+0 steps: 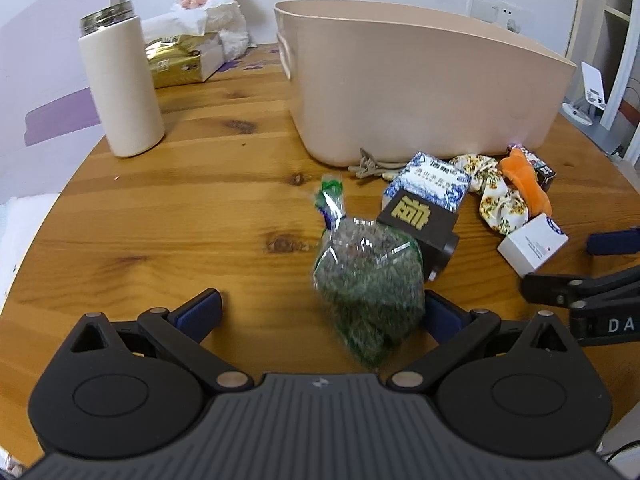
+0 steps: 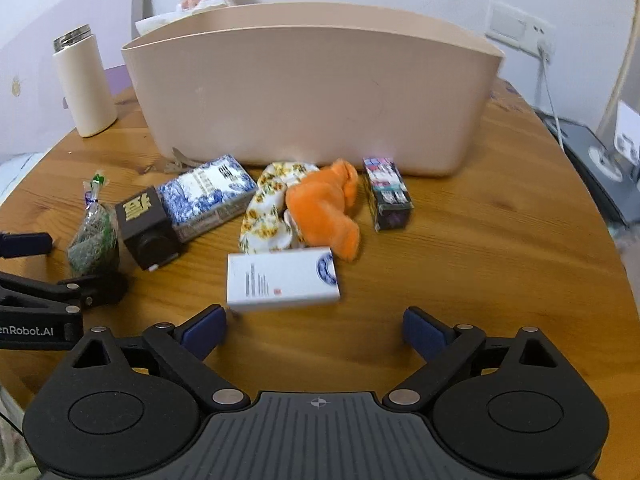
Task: Organize objects
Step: 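Grasp the green herb bag with the left tool while the right tool grasps the white box, then carry both items over the beige bin and open both tools to drop them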
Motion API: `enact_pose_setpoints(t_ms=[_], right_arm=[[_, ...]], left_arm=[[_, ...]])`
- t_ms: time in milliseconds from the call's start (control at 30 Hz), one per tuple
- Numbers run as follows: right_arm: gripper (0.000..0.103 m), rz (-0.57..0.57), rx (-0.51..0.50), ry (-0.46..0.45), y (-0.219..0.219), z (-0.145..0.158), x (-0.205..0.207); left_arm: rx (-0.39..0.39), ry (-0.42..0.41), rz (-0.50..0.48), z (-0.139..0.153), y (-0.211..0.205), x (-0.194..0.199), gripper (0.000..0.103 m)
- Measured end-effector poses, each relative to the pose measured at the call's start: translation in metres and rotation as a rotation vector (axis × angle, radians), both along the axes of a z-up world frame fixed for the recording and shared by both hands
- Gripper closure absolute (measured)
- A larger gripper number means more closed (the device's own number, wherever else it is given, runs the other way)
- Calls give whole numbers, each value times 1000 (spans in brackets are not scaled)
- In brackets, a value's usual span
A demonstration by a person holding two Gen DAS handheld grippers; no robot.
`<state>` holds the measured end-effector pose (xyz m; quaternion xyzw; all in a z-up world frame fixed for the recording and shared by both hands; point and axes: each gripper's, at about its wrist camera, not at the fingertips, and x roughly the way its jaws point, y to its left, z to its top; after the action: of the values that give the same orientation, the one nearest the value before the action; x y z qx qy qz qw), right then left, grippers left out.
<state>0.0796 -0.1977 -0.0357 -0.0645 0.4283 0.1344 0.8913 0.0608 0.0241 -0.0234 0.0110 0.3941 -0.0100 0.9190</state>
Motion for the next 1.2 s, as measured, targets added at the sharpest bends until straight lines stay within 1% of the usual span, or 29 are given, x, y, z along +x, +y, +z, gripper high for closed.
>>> enact_pose_setpoints(t_ms=[33, 67, 100, 300, 367, 400, 433, 467, 500, 533, 567, 600, 667, 700, 800, 900, 1033, 1200], right_arm=[[6, 9, -2, 5, 2, 0, 3], [2, 14, -4, 12, 3, 0, 7], [0, 15, -8, 22, 4, 0, 10], [0, 72, -19, 96, 8, 3, 28], [0, 92, -19, 94, 7, 3, 30], [0, 90, -17, 88, 7, 3, 29], [0, 84, -12, 75, 6, 2, 27], [2, 76, -7, 60, 6, 2, 25], [6, 65, 0, 42, 6, 1, 22], [20, 56, 8, 15, 5, 2, 19], [39, 54, 15, -8, 5, 4, 15], [48, 55, 17, -25, 5, 6, 12], [48, 51, 12, -26, 6, 8, 9], [48, 47, 15, -25, 5, 8, 7], [48, 31, 36, -26, 2, 9, 0], [48, 5, 73, -66, -7, 23, -3], [48, -35, 116, -179, -19, 59, -4], [48, -86, 187, -303, -29, 109, 14]], left_arm=[[-1, -2, -6, 0, 0, 2, 0], [0, -5, -14, 0, 0, 4, 0], [0, -8, -20, -1, 0, 6, 0], [-4, -11, -57, -1, 1, 14, 0], [-3, -19, -65, 0, 2, 13, 6], [-5, -23, -72, 1, 2, 13, 12], [-5, -27, -78, 2, 1, 12, 16], [-6, -33, -86, 3, 1, 11, 23], [-8, -38, -94, 4, 1, 11, 32], [-10, -41, -100, 5, 0, 11, 41], [-13, -44, -108, 6, 0, 10, 46], [-14, -44, -114, 7, 0, 10, 48], [-18, -42, -119, 8, 0, 10, 50], [-25, -44, -120, 9, 0, 9, 52], [-49, -70, -112, 17, 3, 5, 54], [-61, -108, -109, 31, 7, 1, 55], [-66, -184, -109, 60, 9, -3, 55], [-63, -304, -95, 105, 6, 9, 55]])
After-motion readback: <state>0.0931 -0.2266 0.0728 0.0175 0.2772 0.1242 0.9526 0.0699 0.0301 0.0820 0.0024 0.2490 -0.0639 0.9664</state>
